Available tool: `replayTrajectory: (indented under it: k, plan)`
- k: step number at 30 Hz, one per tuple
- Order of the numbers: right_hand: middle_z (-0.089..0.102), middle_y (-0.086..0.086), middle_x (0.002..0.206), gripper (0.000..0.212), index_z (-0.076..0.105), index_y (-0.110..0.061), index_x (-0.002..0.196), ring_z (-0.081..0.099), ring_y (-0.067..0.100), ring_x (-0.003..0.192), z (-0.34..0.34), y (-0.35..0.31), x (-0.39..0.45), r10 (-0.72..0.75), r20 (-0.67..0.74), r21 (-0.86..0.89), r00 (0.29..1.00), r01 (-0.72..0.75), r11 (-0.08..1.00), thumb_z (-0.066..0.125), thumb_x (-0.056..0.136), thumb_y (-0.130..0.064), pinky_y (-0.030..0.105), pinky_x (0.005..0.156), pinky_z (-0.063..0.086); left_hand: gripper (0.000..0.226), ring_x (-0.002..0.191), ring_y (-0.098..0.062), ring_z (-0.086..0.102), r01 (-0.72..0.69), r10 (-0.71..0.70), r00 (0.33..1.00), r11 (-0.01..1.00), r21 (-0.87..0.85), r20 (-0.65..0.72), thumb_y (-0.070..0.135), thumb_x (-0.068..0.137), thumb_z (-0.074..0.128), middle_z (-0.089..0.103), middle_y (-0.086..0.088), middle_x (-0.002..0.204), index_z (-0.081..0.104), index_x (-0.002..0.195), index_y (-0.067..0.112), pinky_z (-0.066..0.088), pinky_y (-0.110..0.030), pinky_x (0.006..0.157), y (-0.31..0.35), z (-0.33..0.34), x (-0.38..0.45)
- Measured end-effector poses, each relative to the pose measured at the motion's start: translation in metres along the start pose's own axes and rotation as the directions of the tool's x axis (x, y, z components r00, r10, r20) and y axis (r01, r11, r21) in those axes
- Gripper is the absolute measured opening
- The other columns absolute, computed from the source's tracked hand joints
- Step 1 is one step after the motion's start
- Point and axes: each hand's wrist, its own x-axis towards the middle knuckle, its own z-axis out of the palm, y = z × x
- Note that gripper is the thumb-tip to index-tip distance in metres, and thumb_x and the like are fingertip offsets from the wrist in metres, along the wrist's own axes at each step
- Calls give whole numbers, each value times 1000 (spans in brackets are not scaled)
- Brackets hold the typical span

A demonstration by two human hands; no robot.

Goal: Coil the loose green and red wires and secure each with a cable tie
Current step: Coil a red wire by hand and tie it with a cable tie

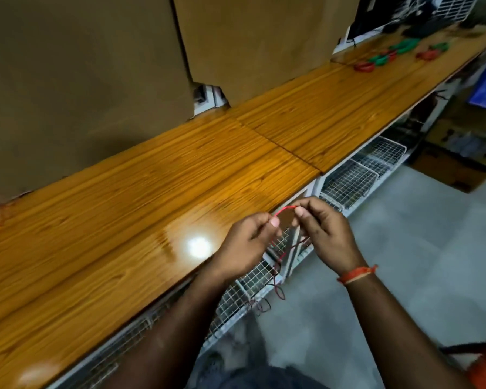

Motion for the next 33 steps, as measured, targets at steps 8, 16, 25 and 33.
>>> replayTrajectory:
  k: [8, 16, 25, 33]
  plan:
    - [60, 2, 84, 8, 66, -11, 103, 60, 12, 81, -26, 67, -14, 194, 145, 271, 970, -227, 935, 66, 97, -5, 26, 74, 53, 30, 61, -8, 46, -147, -156, 941, 611, -778, -300, 27, 109, 41, 56, 1, 78, 54, 85, 18, 42, -19, 53, 30, 41, 11]
    - [65, -5, 69, 8, 70, -12, 85, 57, 14, 68, -38, 108, -52, 367, 120, 183, 922, -384, 905, 76, 90, -9, 20, 62, 50, 30, 73, -12, 62, -361, -295, 758, 552, -752, -581, 21, 111, 38, 70, -5, 89, 63, 99, 10, 51, -20, 63, 42, 16, 7]
    - [64, -13, 87, 6, 74, -19, 92, 63, 9, 82, -32, -16, -11, -187, 328, -37, 926, 210, 977, 71, 95, -16, 16, 70, 48, 33, 93, -27, 73, -68, -193, 892, 837, -543, -409, 23, 111, 37, 74, -18, 104, 64, 108, 3, 59, -29, 80, 15, 20, -3]
    - [68, -4, 89, 4, 72, -12, 93, 65, 13, 87, 0, -45, 33, -281, 101, -1, 954, 283, 959, 69, 96, -13, 27, 75, 54, 30, 43, -9, 34, -32, -107, 976, 789, -613, -188, 14, 108, 40, 46, -1, 58, 66, 94, 8, 28, -20, 43, 13, 9, -7]
